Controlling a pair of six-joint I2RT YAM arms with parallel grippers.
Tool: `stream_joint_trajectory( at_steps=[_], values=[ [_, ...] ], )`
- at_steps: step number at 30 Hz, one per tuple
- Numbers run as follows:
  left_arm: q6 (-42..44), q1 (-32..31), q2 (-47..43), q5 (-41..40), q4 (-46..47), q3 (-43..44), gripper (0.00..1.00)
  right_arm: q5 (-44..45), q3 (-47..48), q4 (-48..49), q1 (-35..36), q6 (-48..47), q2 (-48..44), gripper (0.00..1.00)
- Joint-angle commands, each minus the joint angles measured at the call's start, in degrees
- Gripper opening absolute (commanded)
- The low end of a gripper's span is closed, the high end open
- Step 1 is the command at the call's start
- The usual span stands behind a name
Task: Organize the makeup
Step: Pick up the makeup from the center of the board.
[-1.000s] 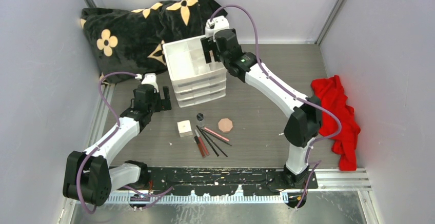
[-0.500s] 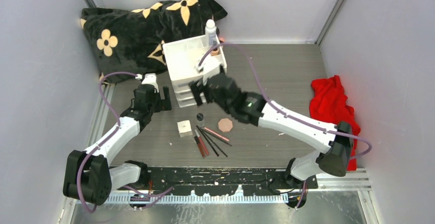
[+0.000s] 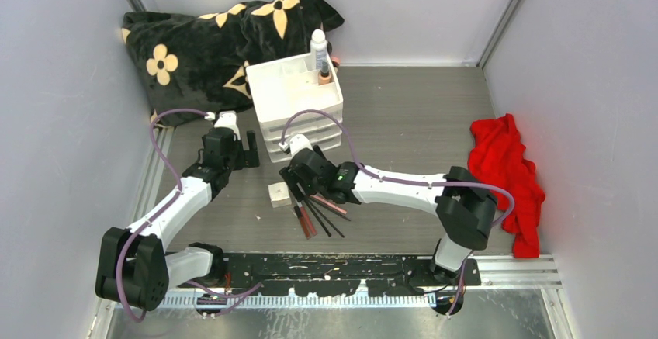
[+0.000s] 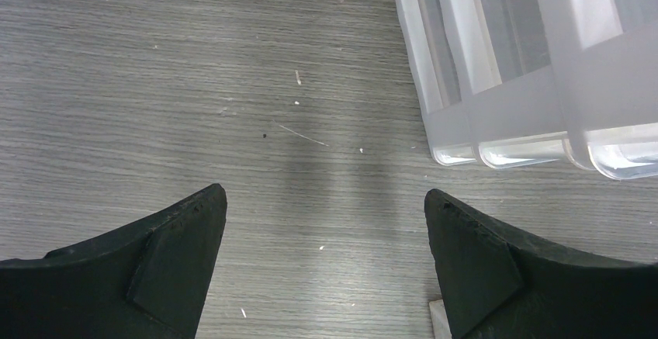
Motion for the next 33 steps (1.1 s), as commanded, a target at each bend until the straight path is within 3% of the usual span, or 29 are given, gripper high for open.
stream_joint_trajectory(
  at_steps=[1, 18, 20, 27, 33],
  values=[
    [-0.47, -0.21, -0.54, -0.08, 1.93, 0.72, 0.98, -2.0, 2.91, 5.38, -0.08, 1.73, 2.31, 0.78],
    [-0.65, -0.3, 0.01, 0.85, 2.26, 0.74, 0.98, 2.05, 3.59, 8.11, -1.73, 1.52, 6.82, 0.68],
    [-0.69, -0.27, 0.04, 0.8, 2.22, 0.69, 0.98, 2.29, 3.63, 8.14, -1.98, 1.61, 7.26, 0.61],
    [-0.73, -0.31, -0.1, 0.98, 2.3, 0.69, 0.98, 2.4, 3.77, 7.43, -2.19, 1.59, 7.59, 0.19],
    [-0.65, -0.25, -0.01, 0.82, 2.22, 0.69, 0.98, 3.4, 8.45, 1.16, -2.22, -0.59, 4.7, 0.12]
  ],
)
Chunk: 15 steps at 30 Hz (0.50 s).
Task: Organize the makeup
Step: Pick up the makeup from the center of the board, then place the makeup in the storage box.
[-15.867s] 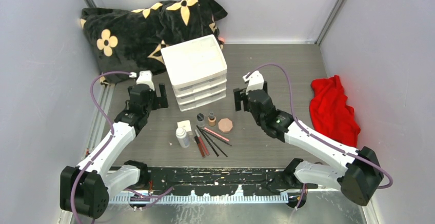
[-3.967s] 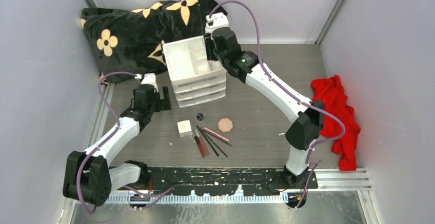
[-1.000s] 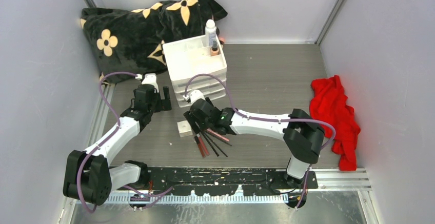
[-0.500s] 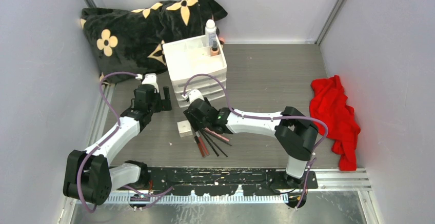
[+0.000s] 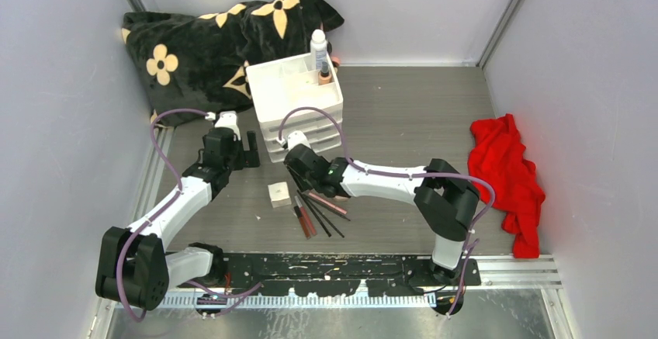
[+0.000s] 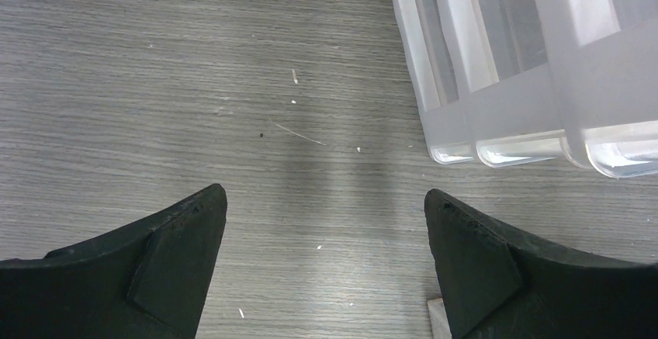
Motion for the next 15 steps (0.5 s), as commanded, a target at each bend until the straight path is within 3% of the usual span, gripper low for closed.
stream_joint_trajectory(
  at_steps=[1, 10, 15],
  values=[
    [-0.62, -0.31, -0.18, 0.26, 2.2, 0.69, 0.98, 2.61, 7.88, -4.36, -0.05, -2.02, -3.99, 0.12],
    [-0.71, -0.27, -0.36, 0.23, 2.19, 0.69, 0.98, 6.65, 32.9, -20.75, -1.03, -8.91, -6.61, 0.12],
    [-0.71, -0.31, -0.54, 0.32, 2.11, 0.72, 0.98, 7.58, 42.78, -20.36, -3.3, -11.39, -4.47, 0.13]
  ],
)
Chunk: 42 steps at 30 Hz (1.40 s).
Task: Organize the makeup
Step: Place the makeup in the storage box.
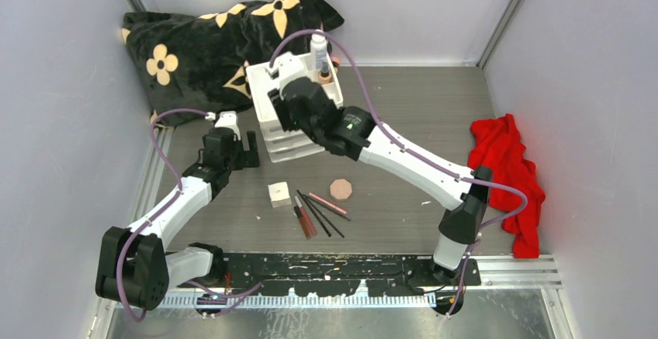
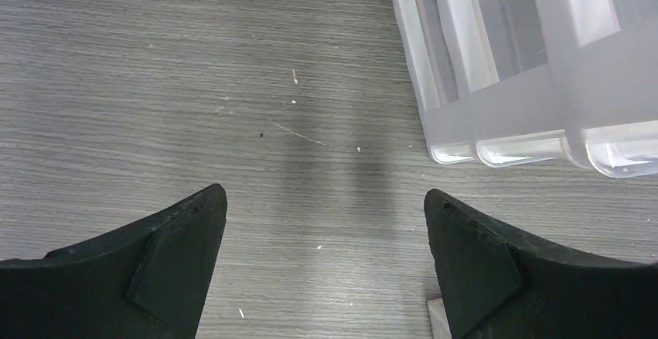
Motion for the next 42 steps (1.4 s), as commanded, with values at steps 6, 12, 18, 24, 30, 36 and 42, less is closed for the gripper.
stream_joint_trajectory(
  at_steps=[6, 12, 18, 24, 30, 36, 42],
  values=[
    [-0.67, -0.31, -0.53, 0.23, 2.11, 0.77, 0.98, 2.75, 13.19, 2.58, -6.08, -5.23, 2.72, 0.13],
    [-0.78, -0.33, -0.48, 0.71, 2.13, 0.77, 0.98, 1.39, 17.27, 4.55, -8.63, -5.98, 7.42, 0.14],
    [-0.99, -0.33, -0.63, 1.16, 2.23, 0.77, 0.98, 0.58, 20.14, 5.69, -10.42, -6.07, 11.24, 0.14],
    [-0.94, -0.33, -0.56, 1.03, 2.37, 0.75, 0.98, -0.04, 20.76, 6.75, -11.58, -6.15, 13.04, 0.14],
    [-0.88, -0.29, -0.29, 1.0, 2.41, 0.77, 0.98, -0.15, 20.3, 6.39, -12.37, -6.02, 14.2, 0.14],
    [-0.94, -0.23, -0.45, 0.92, 2.37, 0.77, 0.98, 0.04, 19.63, 6.16, -13.01, -6.15, 15.56, 0.15],
    [-0.88, -0.26, -0.45, 0.94, 2.37, 0.71, 0.98, -0.53, 20.23, 4.59, -13.09, -6.3, 16.69, 0.32]
  ],
)
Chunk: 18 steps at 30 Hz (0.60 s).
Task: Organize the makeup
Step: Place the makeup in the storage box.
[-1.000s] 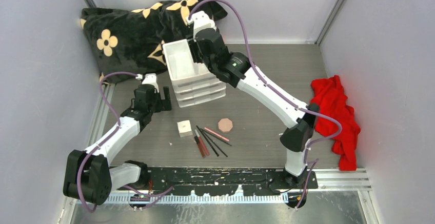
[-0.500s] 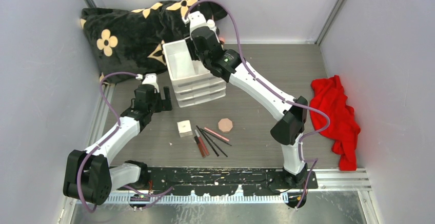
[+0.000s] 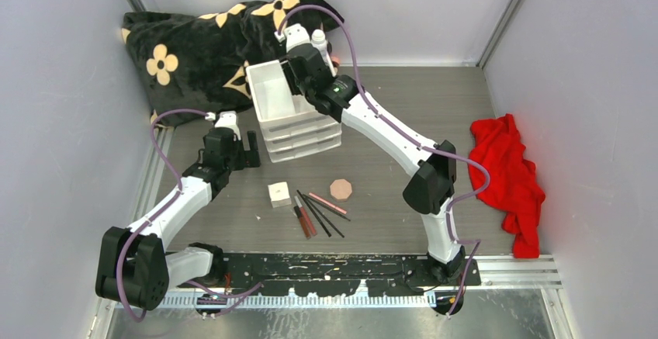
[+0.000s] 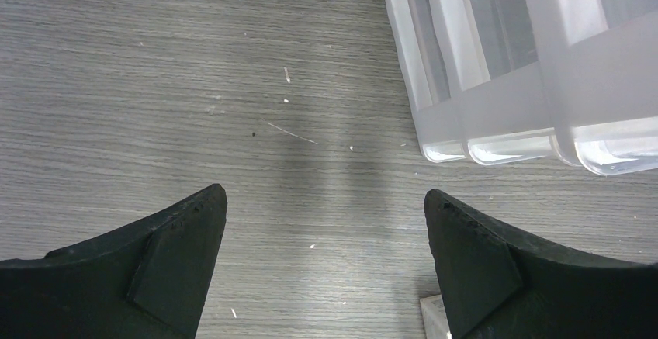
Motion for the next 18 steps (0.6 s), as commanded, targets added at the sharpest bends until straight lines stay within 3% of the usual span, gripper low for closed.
stream_joint_trajectory(
  at_steps=[1, 4, 10, 18],
  values=[
    [-0.03, -0.29, -0.39, 0.11, 2.37, 0.75, 0.98, -0.43, 2.08, 2.1, -0.22, -0.93, -0.23, 0.37],
    [-0.04, -0.24, -0.36, 0.11, 2.33, 0.77, 0.98, -0.99, 1.09, 2.71, -0.2, -1.34, -1.03, 0.53],
    [-0.05, -0.32, -0.88, 0.02, 2.26, 0.6, 0.98, -1.15, -2.02, 5.21, -0.23, -2.22, -3.11, 0.7],
    [-0.06, -0.3, -0.28, 0.21, 2.37, 0.66, 0.98, -3.41, -3.84, 6.42, 0.12, -3.01, -6.65, 0.75]
  ],
)
